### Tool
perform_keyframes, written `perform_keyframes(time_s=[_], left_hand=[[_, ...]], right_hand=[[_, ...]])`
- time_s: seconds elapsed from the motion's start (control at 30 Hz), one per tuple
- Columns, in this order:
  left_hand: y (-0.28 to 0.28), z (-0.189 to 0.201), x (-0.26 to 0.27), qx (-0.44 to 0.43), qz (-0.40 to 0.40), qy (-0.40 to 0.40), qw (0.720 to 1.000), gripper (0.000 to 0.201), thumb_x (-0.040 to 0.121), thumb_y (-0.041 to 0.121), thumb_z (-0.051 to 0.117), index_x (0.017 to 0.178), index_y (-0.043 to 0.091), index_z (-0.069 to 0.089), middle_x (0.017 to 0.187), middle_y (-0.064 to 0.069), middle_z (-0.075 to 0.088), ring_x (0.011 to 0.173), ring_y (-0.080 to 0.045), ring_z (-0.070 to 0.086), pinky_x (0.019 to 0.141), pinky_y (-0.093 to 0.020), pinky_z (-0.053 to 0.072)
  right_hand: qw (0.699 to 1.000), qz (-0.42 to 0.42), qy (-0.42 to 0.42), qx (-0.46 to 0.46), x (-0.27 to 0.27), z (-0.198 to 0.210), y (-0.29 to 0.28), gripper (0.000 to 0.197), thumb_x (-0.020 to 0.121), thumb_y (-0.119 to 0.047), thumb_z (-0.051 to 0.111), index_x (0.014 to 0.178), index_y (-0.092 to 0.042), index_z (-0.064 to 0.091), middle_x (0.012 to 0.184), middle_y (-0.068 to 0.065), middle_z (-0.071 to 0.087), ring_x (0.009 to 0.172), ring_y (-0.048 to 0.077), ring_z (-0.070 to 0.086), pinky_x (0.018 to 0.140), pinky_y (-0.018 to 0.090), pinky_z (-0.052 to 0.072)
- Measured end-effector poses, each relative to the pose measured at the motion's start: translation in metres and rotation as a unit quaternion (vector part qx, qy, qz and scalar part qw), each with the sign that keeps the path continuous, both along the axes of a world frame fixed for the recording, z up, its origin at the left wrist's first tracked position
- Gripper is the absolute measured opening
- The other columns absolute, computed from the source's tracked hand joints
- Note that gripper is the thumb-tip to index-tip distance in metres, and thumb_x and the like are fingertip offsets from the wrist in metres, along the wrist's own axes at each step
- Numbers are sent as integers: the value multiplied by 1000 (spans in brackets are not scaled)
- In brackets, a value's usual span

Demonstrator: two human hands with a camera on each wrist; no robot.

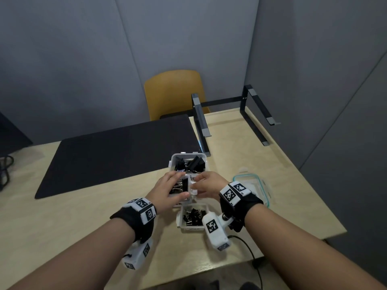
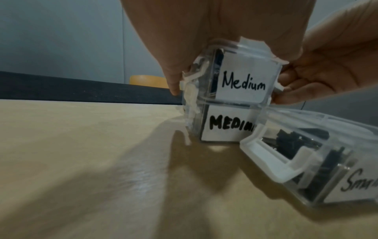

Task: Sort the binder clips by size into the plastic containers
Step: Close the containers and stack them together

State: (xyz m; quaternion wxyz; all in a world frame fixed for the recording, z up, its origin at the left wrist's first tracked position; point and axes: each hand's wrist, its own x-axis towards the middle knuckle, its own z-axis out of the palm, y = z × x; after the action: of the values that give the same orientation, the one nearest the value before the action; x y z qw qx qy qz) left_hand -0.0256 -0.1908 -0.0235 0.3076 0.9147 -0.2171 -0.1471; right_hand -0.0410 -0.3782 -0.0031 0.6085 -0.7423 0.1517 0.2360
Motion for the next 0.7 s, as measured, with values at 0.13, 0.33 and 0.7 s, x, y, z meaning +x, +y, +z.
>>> perform_keyframes(time_s=[0.13,0.33,0.7], left_hand=[[-2,11,-1,71,-26,-8,997,109,54,92,27,147,34,23,154,7,18,144,-15,12,118,-38,15],[-2,14,-11,220,-71,-114,966,108,56,84,-23,149,31,-5,157,11,-13,138,-3,-24,117,-41,-13],[-1,18,-16,238,-87,-73,965,73,91,64,9,150,25,-9,158,9,-14,142,-7,-20,118,-44,-11]], right_hand=[[987,94,-30,-124,-12,4,-2,19,81,-30,68,86,-12,64,89,8,64,80,19,62,81,34,54],[907,284,-55,-307,-37,15,-1,61,70,-44,76,121,-14,58,115,2,63,102,18,60,86,30,48],[840,333,-104,-416,-60,17,25,74,68,-29,79,131,-14,43,120,9,55,109,25,55,88,32,48]])
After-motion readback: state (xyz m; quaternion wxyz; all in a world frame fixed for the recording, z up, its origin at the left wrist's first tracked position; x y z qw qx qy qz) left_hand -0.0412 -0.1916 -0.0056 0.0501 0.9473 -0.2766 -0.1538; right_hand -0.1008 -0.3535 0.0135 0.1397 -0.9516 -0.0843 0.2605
